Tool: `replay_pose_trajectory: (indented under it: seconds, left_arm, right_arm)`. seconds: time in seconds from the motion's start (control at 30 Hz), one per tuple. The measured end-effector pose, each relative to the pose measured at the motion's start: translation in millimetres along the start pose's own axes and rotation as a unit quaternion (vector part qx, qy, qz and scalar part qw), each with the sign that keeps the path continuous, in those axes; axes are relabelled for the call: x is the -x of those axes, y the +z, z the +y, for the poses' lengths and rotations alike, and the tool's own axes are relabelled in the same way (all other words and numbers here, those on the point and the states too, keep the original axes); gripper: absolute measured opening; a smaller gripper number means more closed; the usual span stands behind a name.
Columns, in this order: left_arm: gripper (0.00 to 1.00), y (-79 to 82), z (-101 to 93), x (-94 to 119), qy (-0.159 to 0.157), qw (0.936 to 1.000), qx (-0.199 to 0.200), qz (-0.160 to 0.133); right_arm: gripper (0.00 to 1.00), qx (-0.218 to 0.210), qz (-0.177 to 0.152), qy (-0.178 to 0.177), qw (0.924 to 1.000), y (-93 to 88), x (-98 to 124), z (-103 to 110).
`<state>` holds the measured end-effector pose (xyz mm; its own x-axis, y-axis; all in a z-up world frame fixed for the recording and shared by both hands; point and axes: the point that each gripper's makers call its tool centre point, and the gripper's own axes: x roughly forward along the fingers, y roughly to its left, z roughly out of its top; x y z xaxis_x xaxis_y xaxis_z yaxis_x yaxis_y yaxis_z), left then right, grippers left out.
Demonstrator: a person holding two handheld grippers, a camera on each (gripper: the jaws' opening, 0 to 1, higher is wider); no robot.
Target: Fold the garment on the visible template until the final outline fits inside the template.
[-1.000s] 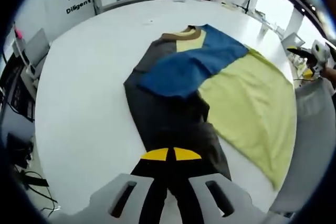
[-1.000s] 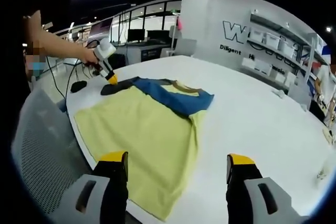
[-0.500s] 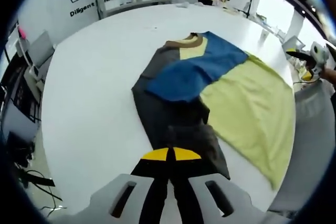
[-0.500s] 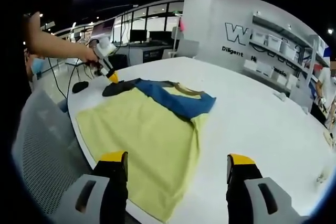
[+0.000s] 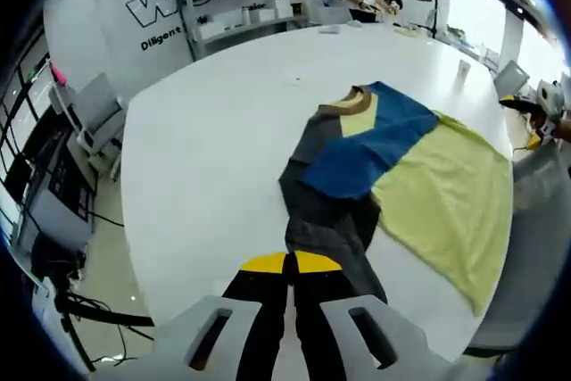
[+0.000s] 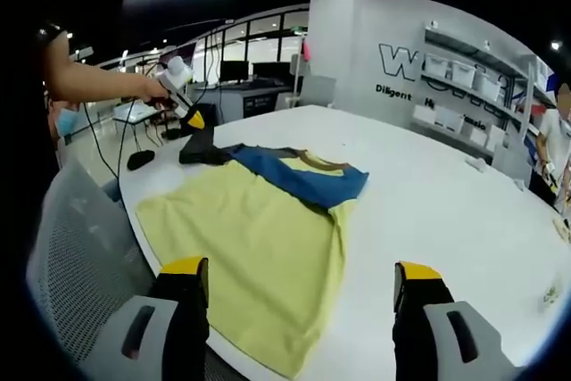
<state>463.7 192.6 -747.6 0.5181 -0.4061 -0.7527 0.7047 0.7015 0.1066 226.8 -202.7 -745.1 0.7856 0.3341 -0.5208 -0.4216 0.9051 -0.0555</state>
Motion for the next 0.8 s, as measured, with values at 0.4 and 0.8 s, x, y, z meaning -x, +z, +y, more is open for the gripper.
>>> replay_pose_trajectory:
  seconds: [0.4, 0.8]
  left_arm:
    - [0.04, 11.6, 35.4, 36, 0.051, 0.9982, 0.022, -0.021]
    - [0.04, 38.5, 49.8, 54, 0.072, 0.996, 0.018, -0.049]
  right_arm:
    - [0.97, -0.005, 0.022, 0.005, 0.9997, -21.7, 6, 12]
    - [0.99, 0.002, 0.013, 0.014, 0.9998, -20.8, 8, 20]
